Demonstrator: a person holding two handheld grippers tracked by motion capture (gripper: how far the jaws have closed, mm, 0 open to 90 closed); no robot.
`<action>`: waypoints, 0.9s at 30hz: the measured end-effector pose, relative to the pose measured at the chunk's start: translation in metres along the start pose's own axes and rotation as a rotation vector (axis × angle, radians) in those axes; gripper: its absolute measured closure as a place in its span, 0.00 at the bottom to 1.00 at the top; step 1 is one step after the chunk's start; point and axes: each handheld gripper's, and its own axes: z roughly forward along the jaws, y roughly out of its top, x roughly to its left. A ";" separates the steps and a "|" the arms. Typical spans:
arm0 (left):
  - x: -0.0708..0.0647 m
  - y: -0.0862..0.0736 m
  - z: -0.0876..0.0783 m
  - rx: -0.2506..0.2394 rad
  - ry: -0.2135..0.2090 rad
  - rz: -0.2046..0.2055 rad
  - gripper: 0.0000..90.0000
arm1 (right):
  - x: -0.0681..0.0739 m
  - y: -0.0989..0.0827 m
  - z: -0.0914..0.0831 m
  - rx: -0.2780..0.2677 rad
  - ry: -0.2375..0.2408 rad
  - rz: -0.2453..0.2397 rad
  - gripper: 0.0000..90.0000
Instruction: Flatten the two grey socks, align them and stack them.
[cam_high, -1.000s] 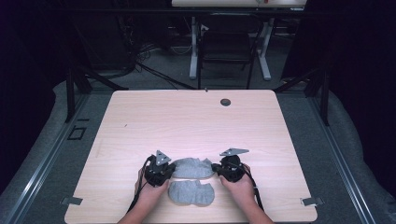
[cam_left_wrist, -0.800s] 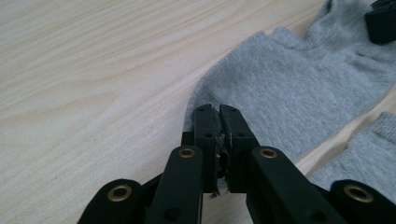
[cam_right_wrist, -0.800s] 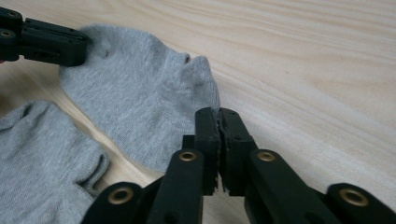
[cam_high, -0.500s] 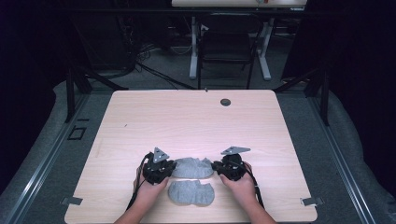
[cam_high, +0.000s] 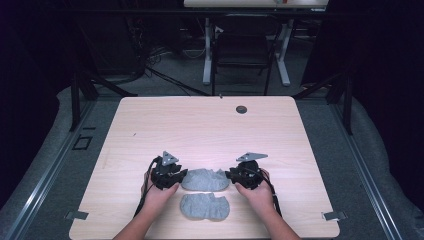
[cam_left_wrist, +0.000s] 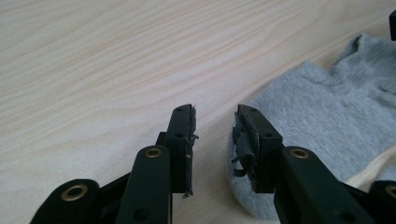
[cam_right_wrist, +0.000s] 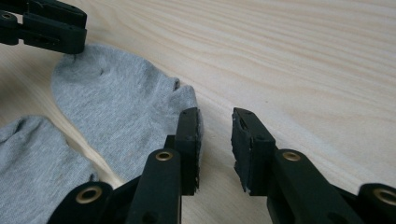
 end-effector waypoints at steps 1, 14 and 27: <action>0.000 0.000 0.000 0.000 0.000 0.000 0.75 | 0.000 0.000 0.000 0.000 0.000 0.000 0.80; -0.004 -0.003 0.004 0.021 -0.016 0.020 0.91 | 0.004 0.000 0.012 0.035 0.018 -0.019 0.93; -0.003 -0.004 0.002 0.019 -0.006 0.036 0.98 | 0.004 0.002 0.013 0.035 0.019 -0.035 0.98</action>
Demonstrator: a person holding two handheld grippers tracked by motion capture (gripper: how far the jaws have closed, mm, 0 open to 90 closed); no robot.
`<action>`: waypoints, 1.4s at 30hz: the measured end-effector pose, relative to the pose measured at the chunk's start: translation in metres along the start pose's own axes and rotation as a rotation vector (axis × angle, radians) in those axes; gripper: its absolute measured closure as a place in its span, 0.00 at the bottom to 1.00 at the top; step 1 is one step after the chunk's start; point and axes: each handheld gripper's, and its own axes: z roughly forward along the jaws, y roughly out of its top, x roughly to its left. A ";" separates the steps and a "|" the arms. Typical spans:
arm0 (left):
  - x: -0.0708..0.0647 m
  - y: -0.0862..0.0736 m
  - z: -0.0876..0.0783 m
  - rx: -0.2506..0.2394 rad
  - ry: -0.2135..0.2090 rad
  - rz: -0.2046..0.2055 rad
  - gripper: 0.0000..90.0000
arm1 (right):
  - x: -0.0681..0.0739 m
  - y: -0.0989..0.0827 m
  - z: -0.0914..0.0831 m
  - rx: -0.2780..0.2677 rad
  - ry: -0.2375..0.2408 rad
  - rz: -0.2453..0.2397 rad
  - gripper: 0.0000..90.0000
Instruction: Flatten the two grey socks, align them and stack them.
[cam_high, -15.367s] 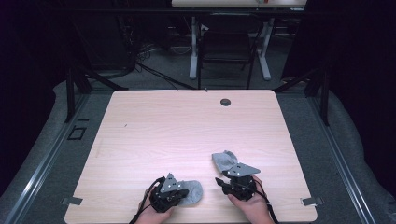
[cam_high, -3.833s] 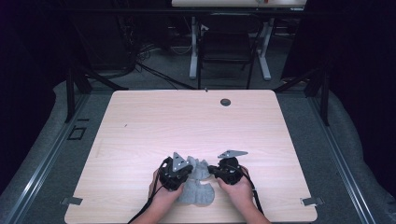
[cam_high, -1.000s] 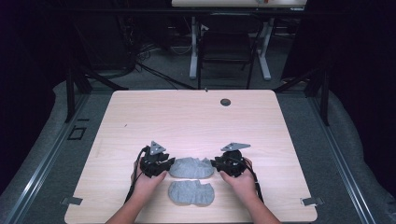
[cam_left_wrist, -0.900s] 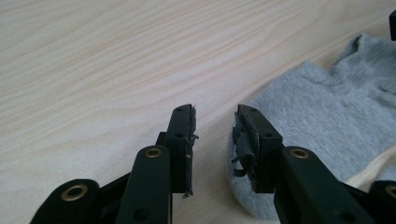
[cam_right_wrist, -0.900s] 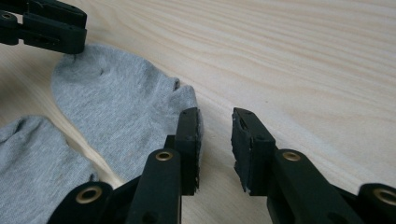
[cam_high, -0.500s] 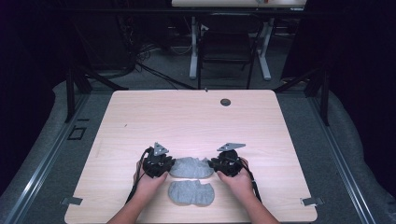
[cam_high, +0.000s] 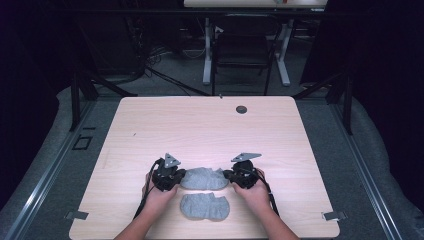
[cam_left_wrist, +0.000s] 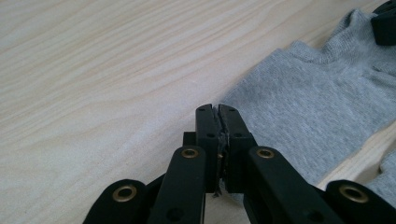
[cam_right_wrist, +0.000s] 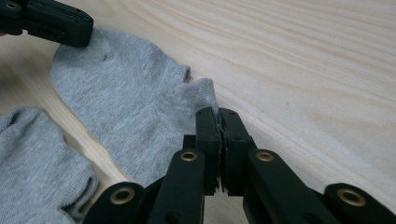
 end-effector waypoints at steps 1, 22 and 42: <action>0.000 0.000 0.000 -0.003 0.000 -0.003 0.98 | 0.000 0.000 0.000 0.000 -0.002 0.000 0.98; -0.001 0.004 -0.020 -0.054 -0.028 -0.019 0.98 | 0.006 0.010 -0.015 -0.039 0.006 -0.021 0.98; -0.012 0.006 -0.046 -0.095 -0.072 0.000 0.98 | 0.017 0.010 -0.038 -0.059 0.026 -0.037 0.98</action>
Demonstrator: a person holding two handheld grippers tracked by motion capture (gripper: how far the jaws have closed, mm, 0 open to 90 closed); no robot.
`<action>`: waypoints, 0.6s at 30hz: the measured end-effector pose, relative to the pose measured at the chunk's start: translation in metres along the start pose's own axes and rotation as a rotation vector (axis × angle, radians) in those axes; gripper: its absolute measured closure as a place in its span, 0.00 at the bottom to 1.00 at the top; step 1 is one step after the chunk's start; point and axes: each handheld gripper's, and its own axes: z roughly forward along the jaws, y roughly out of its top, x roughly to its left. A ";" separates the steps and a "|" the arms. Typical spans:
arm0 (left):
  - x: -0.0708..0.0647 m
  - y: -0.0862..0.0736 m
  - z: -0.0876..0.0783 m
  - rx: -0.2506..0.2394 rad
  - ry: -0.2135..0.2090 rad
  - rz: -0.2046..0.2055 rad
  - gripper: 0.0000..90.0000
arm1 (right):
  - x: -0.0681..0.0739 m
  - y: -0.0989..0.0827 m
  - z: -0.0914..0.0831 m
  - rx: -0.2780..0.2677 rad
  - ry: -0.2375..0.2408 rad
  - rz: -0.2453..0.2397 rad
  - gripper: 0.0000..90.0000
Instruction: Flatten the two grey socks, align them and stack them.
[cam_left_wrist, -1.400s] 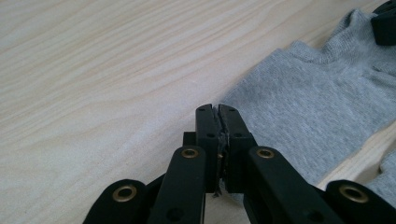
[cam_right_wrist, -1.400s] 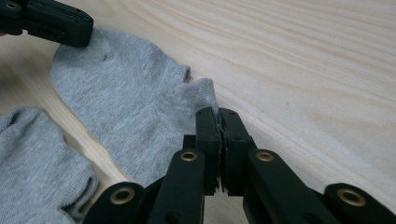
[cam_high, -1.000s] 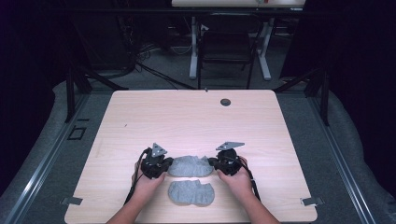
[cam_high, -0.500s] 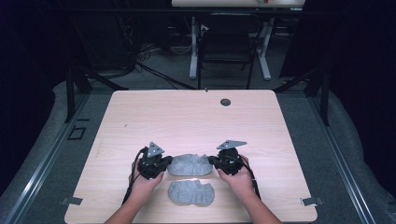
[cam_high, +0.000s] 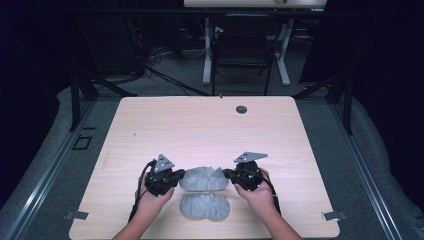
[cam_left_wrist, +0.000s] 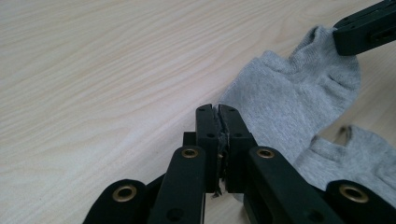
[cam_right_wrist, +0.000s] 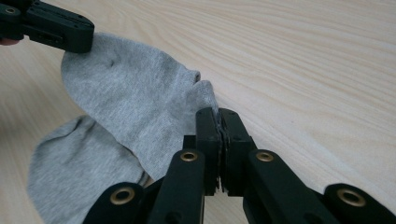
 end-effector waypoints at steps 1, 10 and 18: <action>-0.001 -0.001 -0.003 0.000 -0.005 0.001 0.98 | 0.001 0.000 -0.002 0.001 0.005 -0.003 0.98; -0.009 -0.009 -0.015 -0.006 -0.028 0.009 0.98 | 0.008 -0.004 -0.014 -0.007 0.023 -0.024 0.98; -0.013 -0.016 -0.022 -0.001 -0.040 0.017 0.98 | 0.017 -0.013 -0.022 0.005 0.039 -0.046 0.98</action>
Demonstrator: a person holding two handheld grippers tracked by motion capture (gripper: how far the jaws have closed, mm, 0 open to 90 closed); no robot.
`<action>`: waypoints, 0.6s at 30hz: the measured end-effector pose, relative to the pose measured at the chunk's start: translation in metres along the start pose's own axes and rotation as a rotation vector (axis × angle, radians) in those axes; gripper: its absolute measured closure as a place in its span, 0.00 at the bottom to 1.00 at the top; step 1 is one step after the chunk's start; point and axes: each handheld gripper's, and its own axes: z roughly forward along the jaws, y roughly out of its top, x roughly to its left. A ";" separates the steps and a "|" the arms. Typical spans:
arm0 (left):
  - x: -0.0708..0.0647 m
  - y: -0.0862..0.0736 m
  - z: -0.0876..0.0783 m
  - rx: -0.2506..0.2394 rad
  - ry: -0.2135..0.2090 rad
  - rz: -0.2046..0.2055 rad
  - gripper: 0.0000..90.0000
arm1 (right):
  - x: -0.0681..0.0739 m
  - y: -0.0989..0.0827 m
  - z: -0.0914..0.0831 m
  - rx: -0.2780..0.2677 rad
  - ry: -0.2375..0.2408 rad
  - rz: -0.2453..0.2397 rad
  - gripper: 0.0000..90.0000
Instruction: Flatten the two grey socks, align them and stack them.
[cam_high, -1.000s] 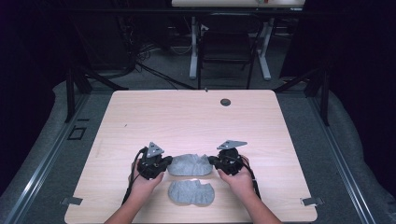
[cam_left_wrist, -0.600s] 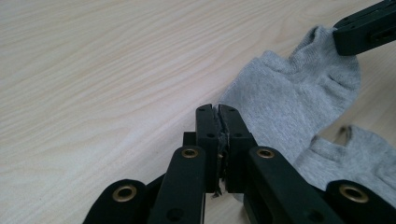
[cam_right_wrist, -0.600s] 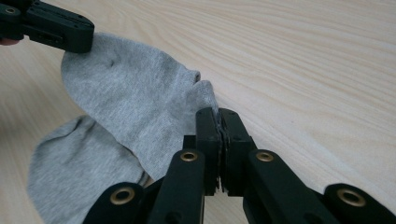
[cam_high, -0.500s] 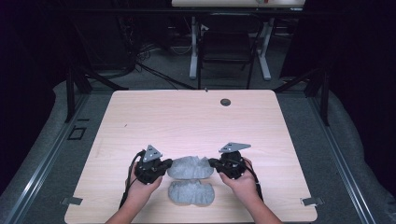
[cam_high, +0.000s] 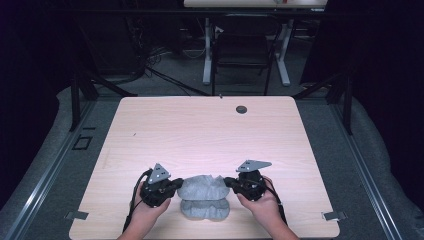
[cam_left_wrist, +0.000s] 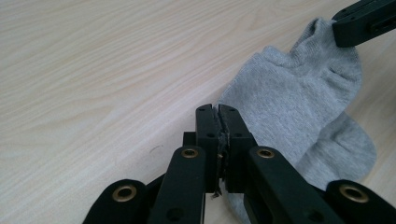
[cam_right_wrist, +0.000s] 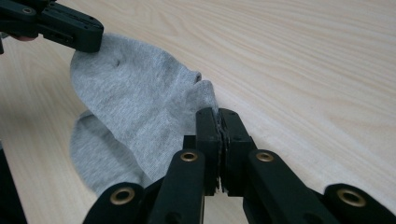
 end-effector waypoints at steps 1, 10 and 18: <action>-0.001 -0.002 -0.002 0.004 -0.007 0.003 0.98 | 0.001 -0.001 0.000 -0.007 0.002 0.001 0.98; -0.006 -0.011 -0.006 0.010 -0.027 -0.005 0.98 | 0.010 -0.010 -0.007 0.011 0.025 -0.005 0.98; -0.011 -0.015 -0.010 0.008 -0.049 -0.005 0.98 | 0.014 -0.018 -0.015 0.012 0.032 -0.006 0.98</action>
